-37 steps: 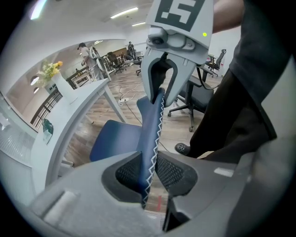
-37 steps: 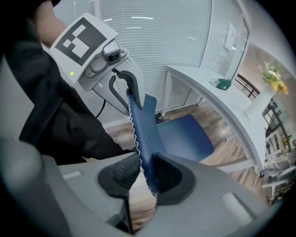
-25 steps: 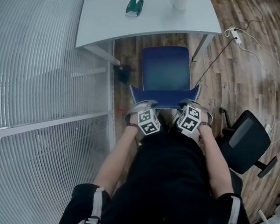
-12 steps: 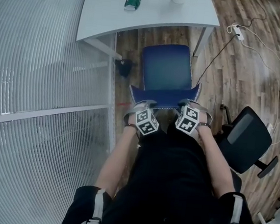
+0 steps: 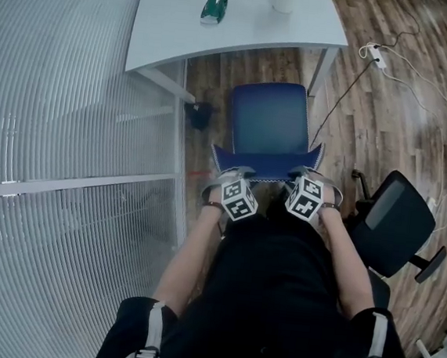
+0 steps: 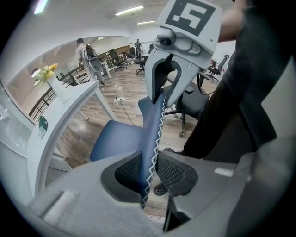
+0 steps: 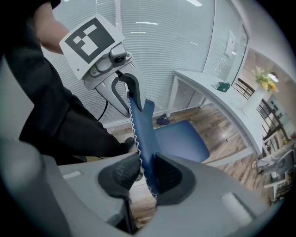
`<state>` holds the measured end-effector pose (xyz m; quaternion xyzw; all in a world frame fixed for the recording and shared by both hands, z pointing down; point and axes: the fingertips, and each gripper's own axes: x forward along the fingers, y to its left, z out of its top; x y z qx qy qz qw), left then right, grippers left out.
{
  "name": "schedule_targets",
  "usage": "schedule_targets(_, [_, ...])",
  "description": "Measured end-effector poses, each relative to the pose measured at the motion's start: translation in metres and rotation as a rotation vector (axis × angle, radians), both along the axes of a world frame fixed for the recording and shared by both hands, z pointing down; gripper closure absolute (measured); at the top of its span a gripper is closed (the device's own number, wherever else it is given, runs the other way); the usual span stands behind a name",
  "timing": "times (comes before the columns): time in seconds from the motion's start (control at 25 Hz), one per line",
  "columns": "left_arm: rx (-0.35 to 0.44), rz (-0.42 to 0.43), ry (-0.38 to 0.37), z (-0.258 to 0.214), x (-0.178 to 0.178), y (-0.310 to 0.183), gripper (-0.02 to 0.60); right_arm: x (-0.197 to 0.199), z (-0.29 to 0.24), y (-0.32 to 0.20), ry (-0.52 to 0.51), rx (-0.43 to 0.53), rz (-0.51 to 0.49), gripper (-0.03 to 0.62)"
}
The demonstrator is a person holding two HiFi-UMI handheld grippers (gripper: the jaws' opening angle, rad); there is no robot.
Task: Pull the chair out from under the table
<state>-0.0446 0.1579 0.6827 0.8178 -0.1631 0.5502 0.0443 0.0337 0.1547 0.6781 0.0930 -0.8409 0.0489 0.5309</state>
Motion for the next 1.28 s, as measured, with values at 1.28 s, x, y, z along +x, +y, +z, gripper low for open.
schedule_targets(1.28, [-0.129, -0.031, 0.149, -0.020, 0.006, -0.001, 0.387, 0.005, -0.008, -0.010, -0.047, 0.060, 0.064, 0.470])
